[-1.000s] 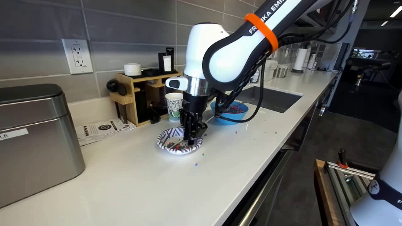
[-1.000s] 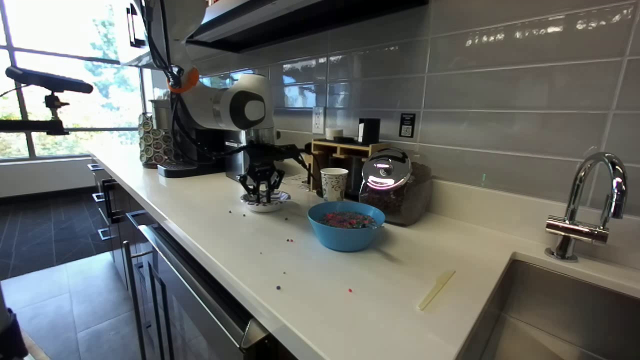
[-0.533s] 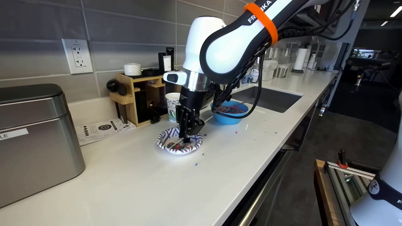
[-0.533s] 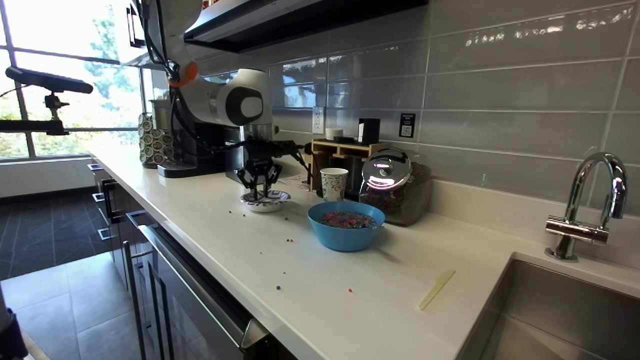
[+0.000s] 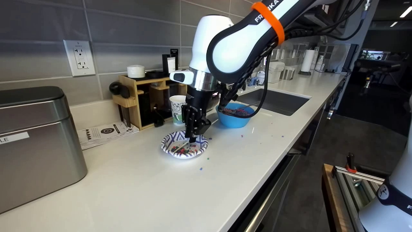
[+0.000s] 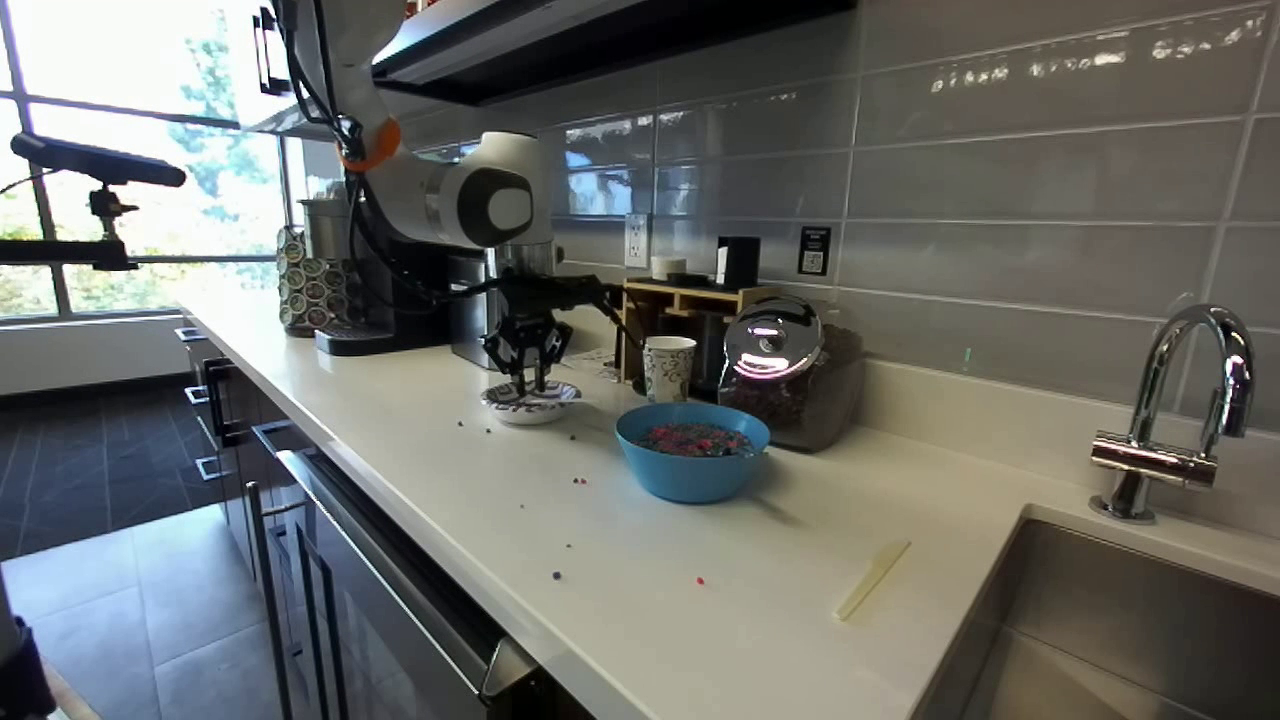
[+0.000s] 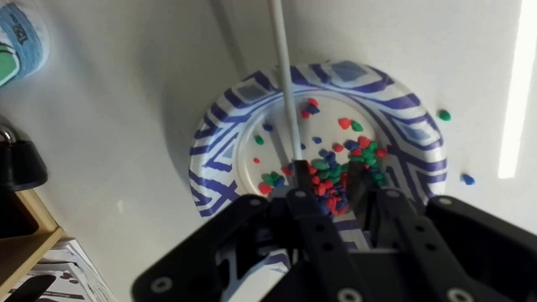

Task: Move the straw from the bowl to the coffee cup

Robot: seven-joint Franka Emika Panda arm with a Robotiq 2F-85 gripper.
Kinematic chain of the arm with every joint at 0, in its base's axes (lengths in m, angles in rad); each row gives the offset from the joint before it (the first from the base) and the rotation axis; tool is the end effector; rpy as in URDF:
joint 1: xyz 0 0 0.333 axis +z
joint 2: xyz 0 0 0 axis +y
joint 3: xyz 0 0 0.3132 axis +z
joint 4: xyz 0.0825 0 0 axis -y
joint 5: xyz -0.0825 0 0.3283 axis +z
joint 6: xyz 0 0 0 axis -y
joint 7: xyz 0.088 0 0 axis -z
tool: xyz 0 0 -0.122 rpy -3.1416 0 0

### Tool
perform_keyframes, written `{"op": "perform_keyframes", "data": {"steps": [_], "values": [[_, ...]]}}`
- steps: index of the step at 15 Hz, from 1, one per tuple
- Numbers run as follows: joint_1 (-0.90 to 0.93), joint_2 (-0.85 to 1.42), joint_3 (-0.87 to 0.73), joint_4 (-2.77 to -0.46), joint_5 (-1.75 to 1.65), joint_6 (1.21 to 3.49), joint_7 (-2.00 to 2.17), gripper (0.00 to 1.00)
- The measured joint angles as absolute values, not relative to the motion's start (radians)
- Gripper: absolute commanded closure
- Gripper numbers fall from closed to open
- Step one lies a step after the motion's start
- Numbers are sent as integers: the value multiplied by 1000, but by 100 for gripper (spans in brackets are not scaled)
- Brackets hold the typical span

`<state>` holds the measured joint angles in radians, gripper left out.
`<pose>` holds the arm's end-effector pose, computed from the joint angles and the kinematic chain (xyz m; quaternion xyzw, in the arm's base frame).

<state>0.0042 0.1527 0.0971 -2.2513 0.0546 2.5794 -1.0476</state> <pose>0.5164 0.0513 0.3381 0.8483 0.5217 0.0890 0.0188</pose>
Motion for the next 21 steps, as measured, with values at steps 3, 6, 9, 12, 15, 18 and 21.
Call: {"op": "perform_keyframes", "data": {"steps": [3,6,9,12,15,18,21], "values": [[4,155,97,-2251,51,2580,-1078,77],[4,160,97,-2251,41,2580,-1099,78],[4,167,97,-2251,30,2580,-1110,77],[4,176,97,-2251,15,2583,-1117,96],[4,182,97,-2251,7,2587,-1123,100],[3,182,97,-2251,-3,2590,-1127,92],[3,178,97,-2245,-14,2592,-1136,88]]}}
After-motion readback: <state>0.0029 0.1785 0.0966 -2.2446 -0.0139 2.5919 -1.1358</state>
